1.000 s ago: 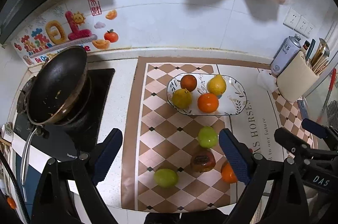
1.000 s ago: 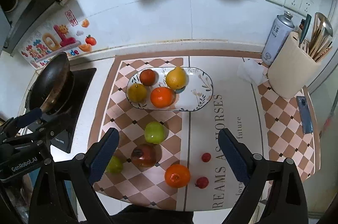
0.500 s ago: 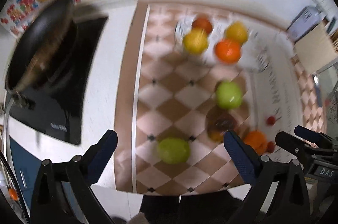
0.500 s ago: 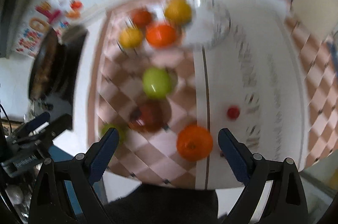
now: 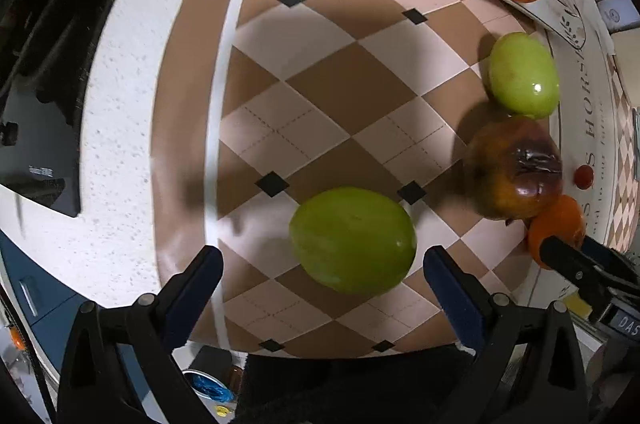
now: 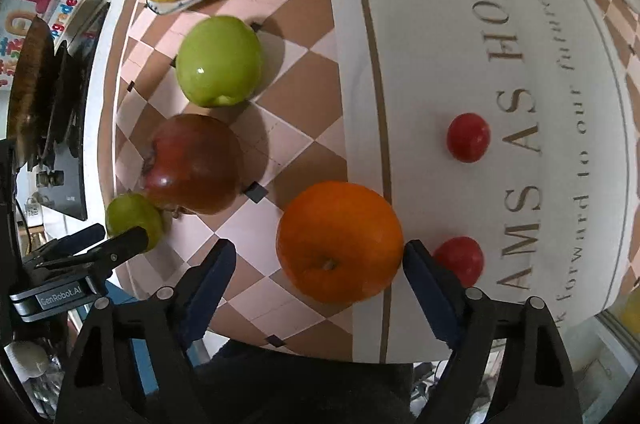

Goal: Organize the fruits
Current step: 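Grasp the tangerine with the right tool while the left tool grasps the green pear, then place the tangerine on the plate with the right tool while the left tool places the green pear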

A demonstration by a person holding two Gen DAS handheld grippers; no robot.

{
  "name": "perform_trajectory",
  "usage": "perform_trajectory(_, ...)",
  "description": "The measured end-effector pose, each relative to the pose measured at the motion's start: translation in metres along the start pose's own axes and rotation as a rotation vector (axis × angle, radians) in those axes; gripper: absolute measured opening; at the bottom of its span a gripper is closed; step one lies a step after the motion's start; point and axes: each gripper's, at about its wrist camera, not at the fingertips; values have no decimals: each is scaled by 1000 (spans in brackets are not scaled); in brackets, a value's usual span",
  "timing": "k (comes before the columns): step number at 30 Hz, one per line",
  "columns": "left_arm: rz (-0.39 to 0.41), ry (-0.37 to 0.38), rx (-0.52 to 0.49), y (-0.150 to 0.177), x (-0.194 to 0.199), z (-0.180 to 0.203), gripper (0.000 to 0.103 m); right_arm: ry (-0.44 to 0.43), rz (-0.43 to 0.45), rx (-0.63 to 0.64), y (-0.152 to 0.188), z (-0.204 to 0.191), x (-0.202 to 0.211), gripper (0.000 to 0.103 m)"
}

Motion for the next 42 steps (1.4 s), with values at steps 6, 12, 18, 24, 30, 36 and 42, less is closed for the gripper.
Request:
perform_trajectory(6,13,47,-3,2,-6,8,72,13,-6,7,-1,-2,-5,82)
perform_trajectory(12,62,49,-20,2,-4,20,61,26,-7,9,-7,2,-11,68)
perform_trajectory(18,95,40,-37,-8,8,28,61,16,38,23,-7,9,-4,66)
perform_trajectory(24,193,83,-87,-30,62,59,61,-35,118,-3,-24,18,32,66)
perform_trajectory(30,265,150,-167,-108,115,90,61,-102,226,-52,-79,29,77,66)
perform_trajectory(36,223,136,-211,-197,117,126,61,-156,261,-117,-175,36,89,66)
perform_trajectory(42,105,92,-195,-259,86,142,61,-164,203,-149,-243,48,73,66)
Point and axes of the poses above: each gripper's, at about its wrist camera, not at the fingertips, and x roughly against the way its jaws point, z to its right, y to its underside, and after that the axes turned 6 degrees about y, right-handed
